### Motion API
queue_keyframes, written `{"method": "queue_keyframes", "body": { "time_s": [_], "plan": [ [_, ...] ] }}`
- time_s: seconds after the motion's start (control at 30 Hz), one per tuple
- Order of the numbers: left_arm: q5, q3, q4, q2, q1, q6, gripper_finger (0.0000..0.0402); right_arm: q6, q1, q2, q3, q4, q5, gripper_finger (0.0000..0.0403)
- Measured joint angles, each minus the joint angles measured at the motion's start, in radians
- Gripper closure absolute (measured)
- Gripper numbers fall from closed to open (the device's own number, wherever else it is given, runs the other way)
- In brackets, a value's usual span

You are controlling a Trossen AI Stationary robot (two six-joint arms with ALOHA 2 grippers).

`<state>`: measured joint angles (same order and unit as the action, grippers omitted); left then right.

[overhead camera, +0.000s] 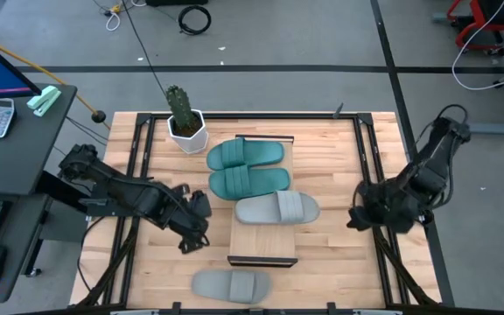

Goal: Pick and place slides into the shelf
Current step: Put the gray slide on the shelf

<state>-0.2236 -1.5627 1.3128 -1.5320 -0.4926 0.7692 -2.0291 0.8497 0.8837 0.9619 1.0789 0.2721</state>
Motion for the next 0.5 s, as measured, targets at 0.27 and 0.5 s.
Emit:
{"method": "queue_keyframes", "body": {
  "time_s": [0.27,0.5],
  "plan": [
    [0.103,0.000,-0.136,-0.044,-0.013,0.029,0.0369,-0.021,0.141,0.070,0.000,-0.006,0.077,0.0251],
    [0.333,0.000,-0.173,-0.148,-0.033,0.058,0.0352,-0.059,0.291,0.162,0.000,-0.033,0.141,0.0251]
  ]
}}
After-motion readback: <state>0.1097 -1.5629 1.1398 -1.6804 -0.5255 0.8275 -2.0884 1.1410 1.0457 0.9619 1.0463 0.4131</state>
